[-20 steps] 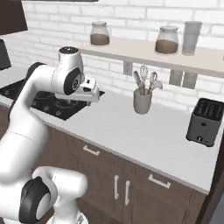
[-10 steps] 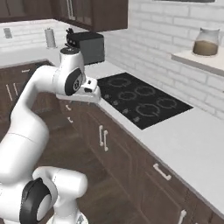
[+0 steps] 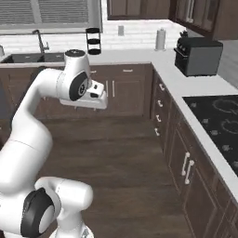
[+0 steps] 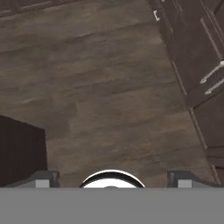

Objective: Navigate to the stand mixer.

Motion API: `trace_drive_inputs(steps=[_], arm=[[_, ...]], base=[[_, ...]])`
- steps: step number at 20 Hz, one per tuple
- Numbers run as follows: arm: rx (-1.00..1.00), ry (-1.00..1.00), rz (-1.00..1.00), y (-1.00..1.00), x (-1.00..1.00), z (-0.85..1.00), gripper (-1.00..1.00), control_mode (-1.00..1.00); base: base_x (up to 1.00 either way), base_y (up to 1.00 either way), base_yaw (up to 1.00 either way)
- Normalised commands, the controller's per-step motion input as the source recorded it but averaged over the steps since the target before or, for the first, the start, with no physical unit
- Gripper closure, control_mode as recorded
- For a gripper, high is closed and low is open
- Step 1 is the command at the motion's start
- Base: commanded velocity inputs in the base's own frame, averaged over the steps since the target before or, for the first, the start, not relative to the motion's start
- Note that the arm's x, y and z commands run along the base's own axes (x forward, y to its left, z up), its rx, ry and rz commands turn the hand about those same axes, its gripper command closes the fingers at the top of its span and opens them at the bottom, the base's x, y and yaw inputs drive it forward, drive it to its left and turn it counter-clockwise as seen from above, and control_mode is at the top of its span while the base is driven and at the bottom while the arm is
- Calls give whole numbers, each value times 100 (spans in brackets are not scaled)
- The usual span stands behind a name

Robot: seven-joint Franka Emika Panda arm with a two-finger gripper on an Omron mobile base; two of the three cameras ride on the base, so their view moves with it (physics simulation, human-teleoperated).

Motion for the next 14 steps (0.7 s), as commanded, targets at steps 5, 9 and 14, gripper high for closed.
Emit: trace_drive_inputs(steps=[5,9,14], arm=[[0,0,0,0,0,0,-100,100],[0,0,0,0,0,0,-100,100],[0,0,0,0,0,0,-100,100]], base=[[-2,31,81],[-2,6,86],[-6,-4,89]])
